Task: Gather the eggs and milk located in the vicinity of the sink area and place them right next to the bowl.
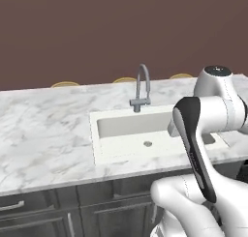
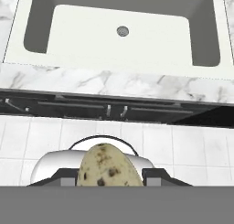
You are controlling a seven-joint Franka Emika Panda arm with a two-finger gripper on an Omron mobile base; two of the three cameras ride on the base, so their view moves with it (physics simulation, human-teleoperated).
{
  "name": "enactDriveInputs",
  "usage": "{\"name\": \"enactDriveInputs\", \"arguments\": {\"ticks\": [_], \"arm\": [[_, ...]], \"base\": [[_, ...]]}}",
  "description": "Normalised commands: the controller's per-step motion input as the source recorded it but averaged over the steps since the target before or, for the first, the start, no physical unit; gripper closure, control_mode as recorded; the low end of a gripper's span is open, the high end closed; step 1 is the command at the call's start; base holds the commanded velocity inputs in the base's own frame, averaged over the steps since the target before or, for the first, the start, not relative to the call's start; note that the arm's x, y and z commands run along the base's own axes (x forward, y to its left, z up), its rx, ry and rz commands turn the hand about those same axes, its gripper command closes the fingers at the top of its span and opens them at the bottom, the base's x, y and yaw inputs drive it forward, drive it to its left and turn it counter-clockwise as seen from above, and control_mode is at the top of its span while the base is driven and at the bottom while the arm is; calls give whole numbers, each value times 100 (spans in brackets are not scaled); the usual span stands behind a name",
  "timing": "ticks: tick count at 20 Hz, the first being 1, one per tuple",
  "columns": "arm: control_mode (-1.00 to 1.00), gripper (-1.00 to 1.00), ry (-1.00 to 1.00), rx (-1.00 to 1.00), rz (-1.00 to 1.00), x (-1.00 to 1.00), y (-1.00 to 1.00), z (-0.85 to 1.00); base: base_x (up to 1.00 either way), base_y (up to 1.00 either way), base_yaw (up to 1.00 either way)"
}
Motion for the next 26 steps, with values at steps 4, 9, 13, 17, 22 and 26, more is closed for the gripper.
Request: {"name": "enactDriveInputs", "arguments": {"ticks": [4, 9, 13, 17, 22, 26], "arm": [[100, 100, 0, 0, 0, 0, 0, 0], [100, 100, 0, 0, 0, 0, 0, 0], [100, 100, 0, 0, 0, 0, 0, 0], [100, 100, 0, 0, 0, 0, 0, 0], [100, 100, 0, 0, 0, 0, 0, 0], [100, 100, 0, 0, 0, 0, 0, 0]], "base": [[-6, -100, 0], [0, -100, 0], [1, -100, 0], [27, -99, -1], [69, -58, -17], [53, 7, -46]]}}
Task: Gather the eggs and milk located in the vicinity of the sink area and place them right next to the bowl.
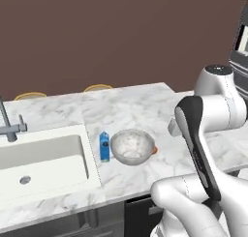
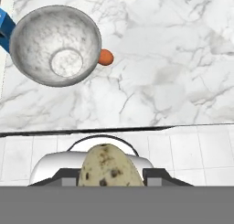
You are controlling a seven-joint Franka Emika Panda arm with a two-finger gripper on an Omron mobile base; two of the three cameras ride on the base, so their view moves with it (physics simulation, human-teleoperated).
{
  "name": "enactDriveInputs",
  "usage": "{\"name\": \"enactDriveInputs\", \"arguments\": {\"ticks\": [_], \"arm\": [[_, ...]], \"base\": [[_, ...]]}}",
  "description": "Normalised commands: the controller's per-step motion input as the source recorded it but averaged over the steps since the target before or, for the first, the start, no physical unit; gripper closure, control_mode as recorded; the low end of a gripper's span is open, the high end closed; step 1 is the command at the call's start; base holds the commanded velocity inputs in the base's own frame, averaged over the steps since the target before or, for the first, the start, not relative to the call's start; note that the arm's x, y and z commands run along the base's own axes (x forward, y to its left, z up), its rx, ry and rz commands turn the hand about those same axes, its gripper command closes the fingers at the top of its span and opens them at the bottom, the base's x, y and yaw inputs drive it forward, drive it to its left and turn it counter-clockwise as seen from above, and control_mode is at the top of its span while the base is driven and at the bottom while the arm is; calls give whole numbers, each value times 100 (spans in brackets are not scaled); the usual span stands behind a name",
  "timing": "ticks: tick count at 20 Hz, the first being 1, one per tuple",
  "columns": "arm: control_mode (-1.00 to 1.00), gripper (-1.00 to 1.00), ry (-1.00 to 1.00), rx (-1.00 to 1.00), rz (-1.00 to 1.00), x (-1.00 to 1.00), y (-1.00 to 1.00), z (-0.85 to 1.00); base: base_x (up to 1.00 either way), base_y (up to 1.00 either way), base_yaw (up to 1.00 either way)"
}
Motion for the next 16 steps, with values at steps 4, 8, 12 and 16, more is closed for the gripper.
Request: {"name": "enactDriveInputs", "arguments": {"ticks": [4, 8, 12, 16], "arm": [[100, 100, 0, 0, 0, 0, 0, 0], [100, 100, 0, 0, 0, 0, 0, 0], [-100, 100, 0, 0, 0, 0, 0, 0], [-100, 100, 0, 3, 11, 0, 0, -8]], "base": [[3, 10, -40], [0, 6, -14], [0, 0, 0], [0, 0, 0]]}}
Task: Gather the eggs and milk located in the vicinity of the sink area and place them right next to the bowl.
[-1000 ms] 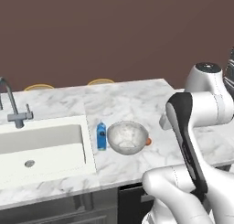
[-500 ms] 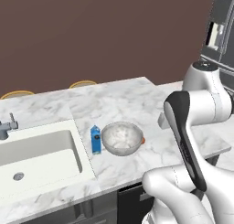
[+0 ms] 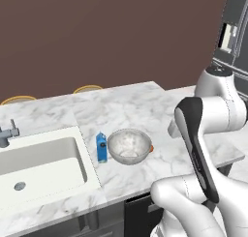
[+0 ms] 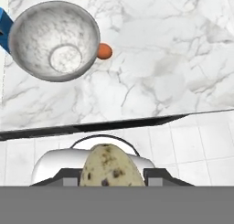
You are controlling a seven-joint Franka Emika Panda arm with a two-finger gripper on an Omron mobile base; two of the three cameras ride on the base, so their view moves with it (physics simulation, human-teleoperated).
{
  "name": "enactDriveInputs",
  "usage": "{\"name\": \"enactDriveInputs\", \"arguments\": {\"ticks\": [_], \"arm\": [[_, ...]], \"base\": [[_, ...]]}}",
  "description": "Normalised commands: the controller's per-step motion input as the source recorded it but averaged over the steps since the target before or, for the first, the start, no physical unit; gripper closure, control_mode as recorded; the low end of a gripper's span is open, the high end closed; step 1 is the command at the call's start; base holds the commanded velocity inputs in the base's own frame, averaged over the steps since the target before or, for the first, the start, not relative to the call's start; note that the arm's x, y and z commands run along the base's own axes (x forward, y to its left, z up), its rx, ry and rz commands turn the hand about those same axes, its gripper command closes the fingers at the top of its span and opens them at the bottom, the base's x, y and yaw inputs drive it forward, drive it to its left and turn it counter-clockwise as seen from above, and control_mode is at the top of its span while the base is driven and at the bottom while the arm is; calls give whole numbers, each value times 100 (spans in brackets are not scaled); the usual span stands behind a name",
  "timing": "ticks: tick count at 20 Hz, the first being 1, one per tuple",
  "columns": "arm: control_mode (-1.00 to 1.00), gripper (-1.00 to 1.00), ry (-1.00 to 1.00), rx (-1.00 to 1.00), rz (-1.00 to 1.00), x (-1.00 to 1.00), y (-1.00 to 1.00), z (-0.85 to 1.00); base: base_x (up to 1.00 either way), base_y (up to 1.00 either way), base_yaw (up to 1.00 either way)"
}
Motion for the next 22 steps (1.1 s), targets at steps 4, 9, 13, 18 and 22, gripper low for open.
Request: {"name": "enactDriveInputs", "arguments": {"ticks": [4, 9, 13, 18, 22], "arm": [[-100, 100, 0, 7, 32, 7, 0, -17], [-100, 100, -1, 11, 58, 18, 0, -27], [-100, 100, 0, 1, 46, 46, 30, -12], [-100, 100, 0, -7, 23, 29, 46, 0], [-100, 100, 1, -11, 10, 33, 16, -10]], "base": [[0, 0, 0], [0, 0, 0], [0, 0, 0], [0, 0, 0], [0, 0, 0]]}}
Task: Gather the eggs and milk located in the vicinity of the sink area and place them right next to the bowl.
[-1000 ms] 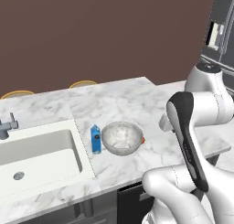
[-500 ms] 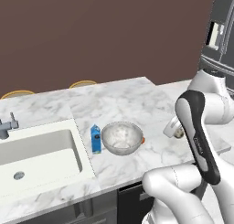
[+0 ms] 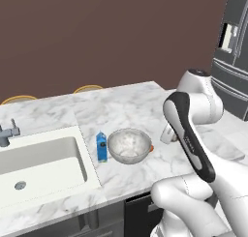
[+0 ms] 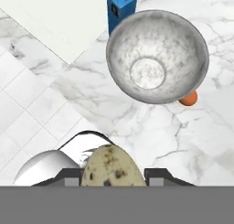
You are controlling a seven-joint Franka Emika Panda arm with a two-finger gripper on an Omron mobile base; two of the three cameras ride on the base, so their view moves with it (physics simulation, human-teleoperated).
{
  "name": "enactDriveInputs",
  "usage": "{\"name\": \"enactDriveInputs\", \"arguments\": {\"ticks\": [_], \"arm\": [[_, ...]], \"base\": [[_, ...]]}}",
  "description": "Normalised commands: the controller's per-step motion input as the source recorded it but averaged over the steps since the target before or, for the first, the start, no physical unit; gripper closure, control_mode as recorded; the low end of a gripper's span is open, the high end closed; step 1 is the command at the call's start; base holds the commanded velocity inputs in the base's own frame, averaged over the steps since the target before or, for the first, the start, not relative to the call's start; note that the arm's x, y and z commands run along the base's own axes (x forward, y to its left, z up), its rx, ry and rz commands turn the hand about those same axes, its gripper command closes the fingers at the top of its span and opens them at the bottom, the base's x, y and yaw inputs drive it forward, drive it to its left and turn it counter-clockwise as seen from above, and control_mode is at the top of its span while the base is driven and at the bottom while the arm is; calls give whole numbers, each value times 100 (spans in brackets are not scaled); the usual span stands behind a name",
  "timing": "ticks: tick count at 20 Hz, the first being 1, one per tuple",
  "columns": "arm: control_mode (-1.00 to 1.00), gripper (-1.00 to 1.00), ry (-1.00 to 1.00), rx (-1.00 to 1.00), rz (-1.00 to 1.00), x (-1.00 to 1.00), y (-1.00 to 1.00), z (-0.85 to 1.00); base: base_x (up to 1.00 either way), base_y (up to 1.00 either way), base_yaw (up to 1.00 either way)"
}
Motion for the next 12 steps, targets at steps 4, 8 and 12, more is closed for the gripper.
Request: {"name": "enactDriveInputs", "arguments": {"ticks": [4, 8, 12], "arm": [[-100, 100, 3, -4, 15, 23, -3, -13], [-100, 100, 0, 0, 7, 15, -14, -10], [-100, 100, 0, 0, 0, 17, -3, -17]], "base": [[0, 0, 0], [0, 0, 0], [0, 0, 0]]}}
